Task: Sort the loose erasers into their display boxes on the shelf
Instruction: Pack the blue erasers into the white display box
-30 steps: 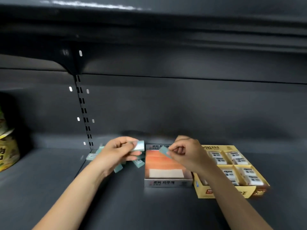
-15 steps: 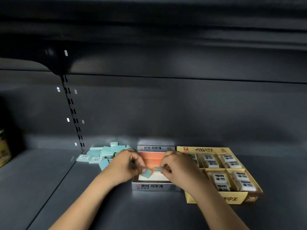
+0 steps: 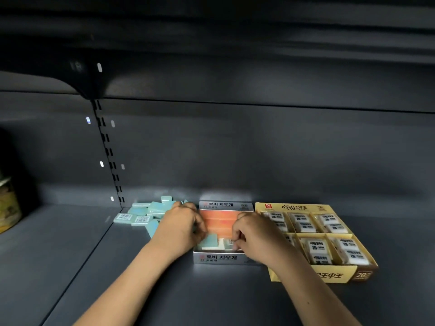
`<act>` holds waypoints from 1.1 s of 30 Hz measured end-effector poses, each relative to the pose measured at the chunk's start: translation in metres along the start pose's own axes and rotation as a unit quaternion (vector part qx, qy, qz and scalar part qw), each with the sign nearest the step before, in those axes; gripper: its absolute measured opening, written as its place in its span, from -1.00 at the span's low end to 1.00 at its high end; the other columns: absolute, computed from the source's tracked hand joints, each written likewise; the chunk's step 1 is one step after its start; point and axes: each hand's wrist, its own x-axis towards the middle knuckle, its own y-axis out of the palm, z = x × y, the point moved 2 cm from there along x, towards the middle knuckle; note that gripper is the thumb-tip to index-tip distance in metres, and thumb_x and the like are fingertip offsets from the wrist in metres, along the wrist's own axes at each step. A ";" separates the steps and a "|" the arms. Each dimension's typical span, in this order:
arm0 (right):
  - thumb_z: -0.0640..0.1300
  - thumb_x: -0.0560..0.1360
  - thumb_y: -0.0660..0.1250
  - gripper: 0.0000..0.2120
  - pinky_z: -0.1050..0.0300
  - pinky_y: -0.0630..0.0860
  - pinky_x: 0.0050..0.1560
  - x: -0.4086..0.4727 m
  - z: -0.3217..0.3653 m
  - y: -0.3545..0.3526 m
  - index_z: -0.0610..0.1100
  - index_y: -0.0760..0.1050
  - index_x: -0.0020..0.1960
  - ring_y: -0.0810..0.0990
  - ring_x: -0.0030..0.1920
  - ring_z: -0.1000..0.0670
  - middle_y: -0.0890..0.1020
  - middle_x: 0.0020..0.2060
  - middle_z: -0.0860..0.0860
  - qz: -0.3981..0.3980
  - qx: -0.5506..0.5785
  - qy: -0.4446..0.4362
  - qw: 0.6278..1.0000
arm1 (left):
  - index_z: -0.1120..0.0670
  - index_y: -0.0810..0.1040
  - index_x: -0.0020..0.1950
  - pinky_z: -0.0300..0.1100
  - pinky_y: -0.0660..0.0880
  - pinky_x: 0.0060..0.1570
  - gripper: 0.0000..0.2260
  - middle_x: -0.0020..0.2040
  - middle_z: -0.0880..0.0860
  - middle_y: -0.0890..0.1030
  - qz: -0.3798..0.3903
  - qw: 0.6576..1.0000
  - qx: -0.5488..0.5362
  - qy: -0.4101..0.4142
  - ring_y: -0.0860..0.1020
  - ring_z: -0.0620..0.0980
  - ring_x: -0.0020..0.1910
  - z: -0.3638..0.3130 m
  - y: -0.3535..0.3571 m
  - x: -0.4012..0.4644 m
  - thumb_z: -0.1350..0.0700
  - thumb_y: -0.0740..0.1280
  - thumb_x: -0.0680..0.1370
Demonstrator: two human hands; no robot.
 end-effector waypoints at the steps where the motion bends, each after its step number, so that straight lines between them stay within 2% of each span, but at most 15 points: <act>1: -0.17 0.44 0.41 -0.94 0.31 0.29 -0.11 0.000 0.000 0.000 -0.06 0.60 -0.21 0.37 -0.33 0.30 0.40 -0.38 0.24 0.000 0.001 0.001 1.000 | -0.05 0.64 -0.31 -0.22 0.39 0.11 -0.97 -0.21 -0.18 0.54 0.005 1.000 0.012 -0.005 0.50 -0.06 -0.04 0.000 0.001 0.001 0.07 0.43 0.34; 4: -0.18 0.46 0.39 -0.93 0.25 0.43 0.00 0.001 0.001 -0.001 -0.10 0.61 -0.20 0.54 -0.19 0.21 0.44 -0.34 0.20 0.006 0.006 0.012 1.000 | -0.04 0.62 -0.34 -0.13 0.41 0.13 -0.95 -0.20 -0.15 0.60 0.009 0.999 0.015 -0.035 0.51 -0.05 -0.05 -0.001 0.002 0.002 0.07 0.39 0.33; 6: -0.17 0.46 0.40 -0.93 0.21 0.46 0.08 0.000 0.001 -0.001 -0.11 0.62 -0.20 0.57 -0.16 0.17 0.44 -0.33 0.20 0.012 0.005 0.019 1.000 | -0.07 0.60 -0.38 -0.14 0.40 0.14 -0.91 -0.21 -0.16 0.58 0.014 0.999 0.000 -0.045 0.51 -0.05 -0.03 -0.001 0.002 0.002 0.06 0.43 0.33; 9: -0.13 0.42 0.44 -0.95 0.25 0.44 -0.05 0.000 0.000 0.000 -0.10 0.61 -0.14 0.51 -0.18 0.14 0.52 -0.22 0.16 0.019 -0.009 0.020 1.000 | -0.12 0.47 -0.50 -0.23 0.41 0.10 -0.74 -0.28 -0.21 0.50 0.023 0.997 -0.029 -0.065 0.46 -0.09 0.01 -0.001 -0.002 -0.002 0.03 0.51 0.30; 13: -0.12 0.42 0.44 -0.85 0.18 0.40 0.00 0.006 0.004 -0.004 -0.09 0.58 -0.02 0.56 0.01 -0.02 0.59 0.01 0.02 0.058 -0.065 0.047 0.995 | -0.11 0.58 -0.40 -0.19 0.42 0.11 -0.85 -0.27 -0.21 0.49 0.034 0.997 -0.013 -0.075 0.42 -0.09 0.02 -0.003 -0.004 -0.002 -0.03 0.53 0.26; 17: -0.16 0.45 0.34 -0.89 0.10 0.46 -0.01 0.009 0.003 -0.002 -0.12 0.55 -0.03 0.58 0.02 -0.10 0.61 -0.04 -0.06 0.069 -0.085 0.042 0.993 | -0.05 0.67 -0.25 -0.21 0.42 0.08 -0.88 -0.13 -0.14 0.56 0.029 0.996 0.020 -0.080 0.41 -0.05 0.07 -0.007 -0.006 -0.001 -0.04 0.52 0.28; 21: -0.17 0.46 0.39 -0.84 0.16 0.48 0.02 0.011 0.004 -0.001 -0.14 0.59 0.04 0.60 0.00 -0.01 0.63 0.00 -0.02 0.090 -0.062 0.075 0.991 | -0.07 0.68 -0.20 -0.26 0.40 0.03 -0.86 -0.10 -0.14 0.56 0.033 0.996 0.026 -0.082 0.40 -0.05 0.08 -0.009 -0.008 -0.002 -0.03 0.51 0.28; 25: -0.12 0.44 0.39 -0.93 0.27 0.40 -0.14 0.003 0.003 -0.002 -0.07 0.62 -0.09 0.55 -0.16 0.06 0.63 -0.09 0.05 0.024 -0.059 0.028 0.998 | -0.06 0.67 -0.19 -0.26 0.39 0.01 -0.86 -0.07 -0.12 0.57 0.021 0.995 0.036 -0.092 0.41 -0.04 0.10 -0.010 -0.006 -0.002 -0.01 0.49 0.29; 33: -0.14 0.47 0.27 -0.89 0.26 0.36 -0.16 -0.001 0.001 -0.006 -0.09 0.56 -0.07 0.51 -0.13 0.08 0.56 -0.14 0.07 0.009 -0.010 0.013 1.000 | 0.00 0.62 -0.06 -0.19 0.47 0.03 -0.71 -0.03 -0.05 0.58 0.018 0.989 0.063 -0.136 0.41 0.01 0.12 -0.002 0.003 0.000 -0.05 0.42 0.26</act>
